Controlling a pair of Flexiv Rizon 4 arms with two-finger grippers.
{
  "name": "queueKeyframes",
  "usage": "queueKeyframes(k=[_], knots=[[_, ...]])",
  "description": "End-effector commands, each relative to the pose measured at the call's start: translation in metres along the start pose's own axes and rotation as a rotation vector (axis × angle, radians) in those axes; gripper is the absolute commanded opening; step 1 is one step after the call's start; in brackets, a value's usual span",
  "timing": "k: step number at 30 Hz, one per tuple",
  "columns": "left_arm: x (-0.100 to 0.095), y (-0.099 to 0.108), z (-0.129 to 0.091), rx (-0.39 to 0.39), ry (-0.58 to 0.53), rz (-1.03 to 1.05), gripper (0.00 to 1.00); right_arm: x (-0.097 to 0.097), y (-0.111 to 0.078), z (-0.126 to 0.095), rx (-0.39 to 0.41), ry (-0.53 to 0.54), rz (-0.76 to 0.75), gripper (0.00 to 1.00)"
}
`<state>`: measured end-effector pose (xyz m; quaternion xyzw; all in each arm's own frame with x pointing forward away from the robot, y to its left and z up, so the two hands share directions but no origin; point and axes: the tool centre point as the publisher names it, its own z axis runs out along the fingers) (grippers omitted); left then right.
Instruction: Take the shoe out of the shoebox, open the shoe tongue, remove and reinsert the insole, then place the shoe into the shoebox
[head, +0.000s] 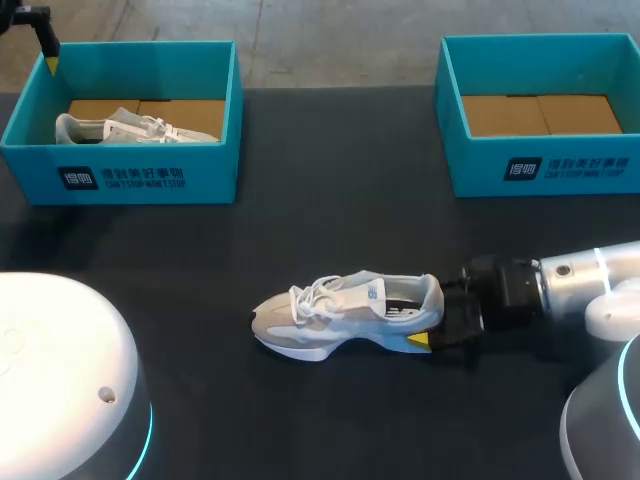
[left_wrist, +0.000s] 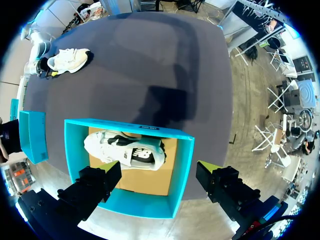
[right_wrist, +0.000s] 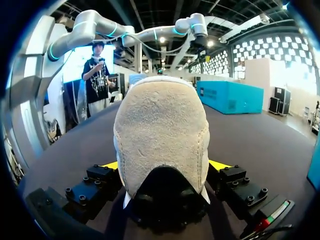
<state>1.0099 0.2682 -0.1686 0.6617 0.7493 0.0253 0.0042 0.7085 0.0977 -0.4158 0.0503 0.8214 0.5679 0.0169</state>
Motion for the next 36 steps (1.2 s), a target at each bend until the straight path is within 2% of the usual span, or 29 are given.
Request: queueKeyframes(k=[1,26,27,28,29,32,36], knots=[[0.0002,-0.0015,-0.0004,-0.002,0.002,0.0,1.0,-0.0017,-0.0004,0.0045,0.005,0.003,-0.002,1.0],[0.0002,-0.0015,-0.0004,-0.002,0.002,0.0,1.0,0.0039,0.0052,0.0123,-0.009,0.003,-0.052,1.0],[0.0002,-0.0015,-0.0004,-0.002,0.002,0.0,1.0,0.0038,0.0054,0.0126,-0.01,0.003,-0.052,0.8],[0.0002,-0.0015,-0.0004,-0.002,0.002,0.0,1.0,0.0039,0.0055,0.013,-0.011,0.003,-0.053,0.52],[0.0002,-0.0015,-0.0004,-0.002,0.002,0.0,1.0,0.0039,0.0055,0.0132,-0.011,0.003,-0.053,0.44],[0.0002,-0.0015,-0.0004,-0.002,0.002,0.0,1.0,0.0044,0.0051,0.0137,-0.017,-0.002,-0.053,0.0],[0.0002,-0.0015,-0.0004,-0.002,0.002,0.0,1.0,0.0063,0.005,0.0135,-0.021,-0.007,-0.055,0.0]])
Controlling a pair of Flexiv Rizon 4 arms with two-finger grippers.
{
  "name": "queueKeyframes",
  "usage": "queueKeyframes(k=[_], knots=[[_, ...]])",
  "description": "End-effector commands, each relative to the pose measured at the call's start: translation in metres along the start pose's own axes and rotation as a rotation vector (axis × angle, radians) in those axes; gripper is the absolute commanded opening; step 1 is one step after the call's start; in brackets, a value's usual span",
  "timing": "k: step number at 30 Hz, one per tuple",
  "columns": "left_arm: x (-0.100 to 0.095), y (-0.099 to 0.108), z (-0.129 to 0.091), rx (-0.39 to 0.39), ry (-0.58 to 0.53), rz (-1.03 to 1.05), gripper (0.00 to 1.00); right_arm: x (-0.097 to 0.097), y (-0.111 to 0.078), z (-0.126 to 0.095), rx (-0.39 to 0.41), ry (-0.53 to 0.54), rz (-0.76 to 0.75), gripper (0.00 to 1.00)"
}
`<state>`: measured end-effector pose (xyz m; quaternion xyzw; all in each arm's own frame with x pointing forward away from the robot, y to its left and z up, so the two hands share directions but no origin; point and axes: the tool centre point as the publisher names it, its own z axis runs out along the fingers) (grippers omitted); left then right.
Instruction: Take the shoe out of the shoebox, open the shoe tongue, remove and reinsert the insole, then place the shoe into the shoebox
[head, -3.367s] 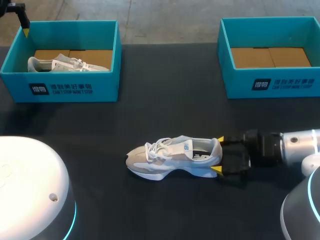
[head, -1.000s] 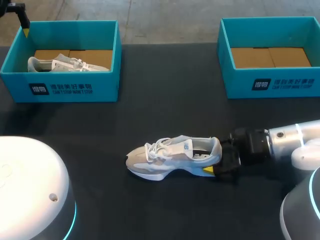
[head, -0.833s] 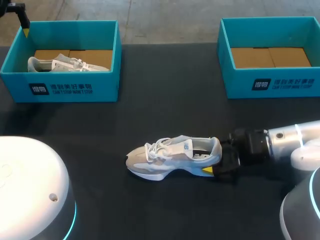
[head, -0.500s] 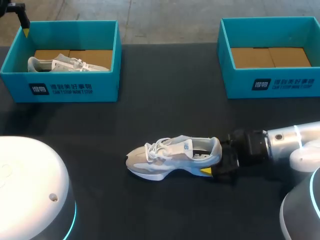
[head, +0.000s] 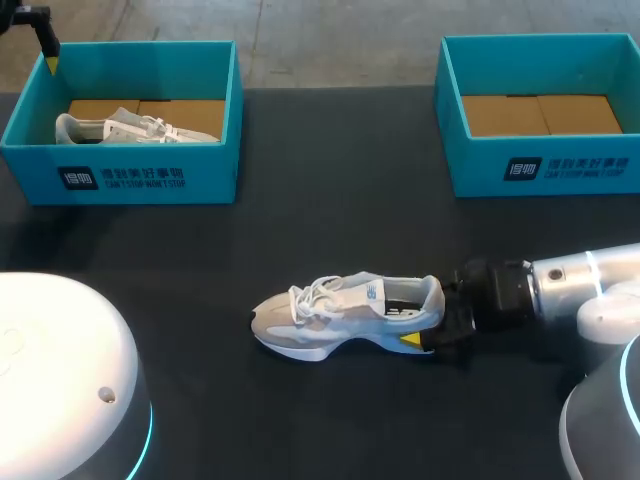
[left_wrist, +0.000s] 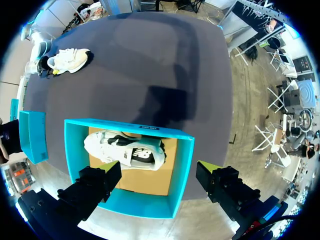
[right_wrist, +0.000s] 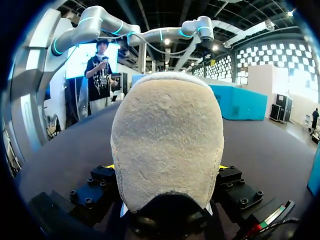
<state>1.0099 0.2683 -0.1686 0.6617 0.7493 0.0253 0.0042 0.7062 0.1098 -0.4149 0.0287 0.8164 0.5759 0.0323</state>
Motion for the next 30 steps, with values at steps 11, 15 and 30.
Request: queueKeyframes(k=[11,15,30], knots=[[0.0,-0.001,0.0,-0.002,0.002,0.0,1.0,0.005,0.001,0.002,0.002,-0.008,-0.006,0.0],[0.0,-0.001,0.0,-0.002,0.002,0.0,1.0,0.005,0.001,0.002,0.002,-0.008,-0.006,0.0],[-0.049,-0.026,-0.017,0.173,0.072,-0.64,1.0,0.005,0.001,0.002,0.002,-0.008,-0.006,0.0]])
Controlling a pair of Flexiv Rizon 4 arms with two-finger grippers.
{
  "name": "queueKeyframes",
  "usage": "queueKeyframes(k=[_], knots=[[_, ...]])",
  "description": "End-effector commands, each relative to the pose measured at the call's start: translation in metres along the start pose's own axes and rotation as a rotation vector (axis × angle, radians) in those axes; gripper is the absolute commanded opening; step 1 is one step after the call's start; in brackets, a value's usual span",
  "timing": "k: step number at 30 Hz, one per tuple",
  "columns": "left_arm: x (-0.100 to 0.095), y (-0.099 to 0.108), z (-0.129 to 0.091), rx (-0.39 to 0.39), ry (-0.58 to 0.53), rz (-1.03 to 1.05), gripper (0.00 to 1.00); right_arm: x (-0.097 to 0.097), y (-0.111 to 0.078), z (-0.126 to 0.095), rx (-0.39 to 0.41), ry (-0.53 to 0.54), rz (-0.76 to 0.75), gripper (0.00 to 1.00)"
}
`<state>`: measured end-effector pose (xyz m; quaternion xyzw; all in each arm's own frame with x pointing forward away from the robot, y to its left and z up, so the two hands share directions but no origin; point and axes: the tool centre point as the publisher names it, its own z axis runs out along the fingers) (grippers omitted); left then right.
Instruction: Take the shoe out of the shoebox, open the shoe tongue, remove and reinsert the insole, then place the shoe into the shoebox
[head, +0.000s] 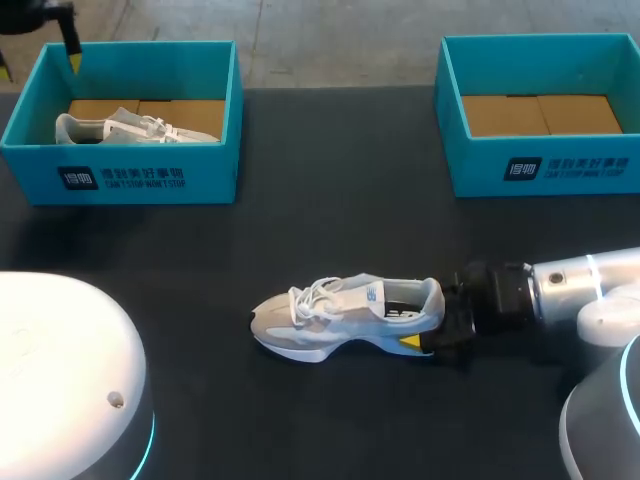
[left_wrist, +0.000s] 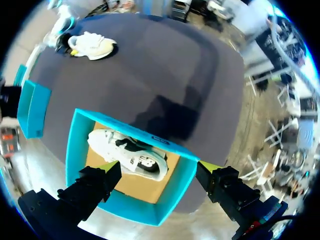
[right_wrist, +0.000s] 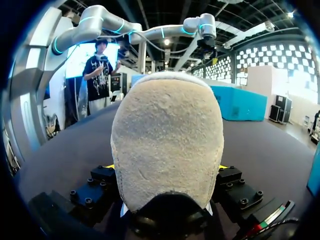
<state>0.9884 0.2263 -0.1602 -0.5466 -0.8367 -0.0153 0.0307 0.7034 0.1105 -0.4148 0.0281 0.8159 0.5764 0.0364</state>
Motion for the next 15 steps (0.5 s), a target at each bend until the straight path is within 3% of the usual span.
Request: queueKeyframes(k=[1,2,7,15], knots=[[-0.011,-0.006,-0.007,0.111,0.014,-0.398,1.0,0.002,0.001,0.001,0.004,-0.002,0.0,0.0],[-0.011,-0.009,-0.007,0.145,0.005,-0.443,1.0,0.002,0.001,0.001,0.004,-0.002,0.0,0.0],[-0.02,-0.03,-0.005,0.122,-0.029,-0.659,1.0,0.002,0.001,0.001,0.004,-0.002,0.0,0.0],[-0.032,-0.058,-0.01,0.117,-0.06,-0.82,1.0,0.002,0.001,0.001,0.004,-0.002,0.0,0.0]])
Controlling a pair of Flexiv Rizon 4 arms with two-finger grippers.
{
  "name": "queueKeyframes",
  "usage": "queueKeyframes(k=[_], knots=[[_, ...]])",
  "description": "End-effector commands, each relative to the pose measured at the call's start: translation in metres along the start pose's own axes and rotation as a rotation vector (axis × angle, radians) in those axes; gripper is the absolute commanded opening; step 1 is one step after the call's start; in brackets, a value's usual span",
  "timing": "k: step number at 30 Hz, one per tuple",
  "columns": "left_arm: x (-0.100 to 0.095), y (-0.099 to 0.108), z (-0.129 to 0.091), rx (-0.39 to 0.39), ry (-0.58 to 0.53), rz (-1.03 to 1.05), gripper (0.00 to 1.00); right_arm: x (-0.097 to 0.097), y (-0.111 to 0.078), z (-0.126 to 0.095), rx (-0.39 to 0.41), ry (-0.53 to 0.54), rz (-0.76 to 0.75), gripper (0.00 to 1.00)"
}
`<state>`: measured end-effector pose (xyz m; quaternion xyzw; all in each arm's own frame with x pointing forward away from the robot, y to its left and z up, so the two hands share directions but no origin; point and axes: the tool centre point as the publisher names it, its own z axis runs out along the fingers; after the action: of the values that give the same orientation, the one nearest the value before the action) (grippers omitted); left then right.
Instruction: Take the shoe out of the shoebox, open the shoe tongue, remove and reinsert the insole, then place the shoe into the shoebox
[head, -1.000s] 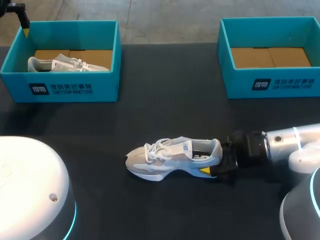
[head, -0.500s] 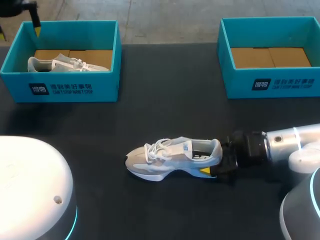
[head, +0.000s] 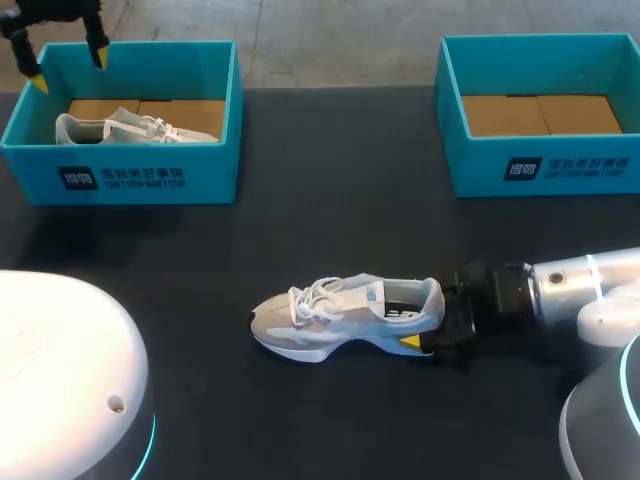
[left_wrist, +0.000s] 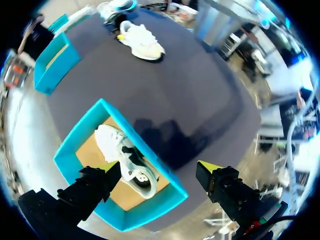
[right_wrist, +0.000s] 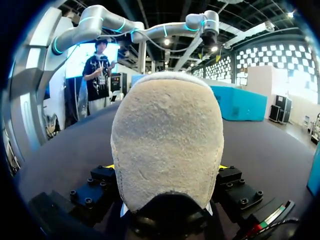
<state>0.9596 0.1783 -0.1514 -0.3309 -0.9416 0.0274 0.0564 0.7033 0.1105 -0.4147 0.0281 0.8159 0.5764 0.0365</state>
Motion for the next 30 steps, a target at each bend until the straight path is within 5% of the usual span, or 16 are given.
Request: queueKeyframes(k=[1,13,19,24,26,30], knots=[[0.006,-0.01,0.002,0.017,-0.073,-0.339,1.0,0.002,0.001,0.001,0.004,-0.002,0.0,0.0],[0.006,-0.01,0.002,0.017,-0.073,-0.339,1.0,0.002,0.001,0.001,0.004,-0.002,0.0,0.0],[0.004,-0.062,0.009,0.019,-0.015,-0.66,1.0,0.002,0.001,0.001,0.004,-0.002,0.0,0.0],[0.01,-0.09,0.011,0.119,0.084,-0.907,1.0,0.002,0.001,0.001,0.004,-0.002,0.0,0.0],[0.012,-0.104,0.017,0.075,0.021,-1.046,1.0,0.002,0.001,0.001,0.004,-0.002,0.0,0.0],[0.017,-0.13,0.028,0.13,0.013,-1.187,1.0,0.002,0.001,0.001,0.004,-0.002,0.0,0.0]])
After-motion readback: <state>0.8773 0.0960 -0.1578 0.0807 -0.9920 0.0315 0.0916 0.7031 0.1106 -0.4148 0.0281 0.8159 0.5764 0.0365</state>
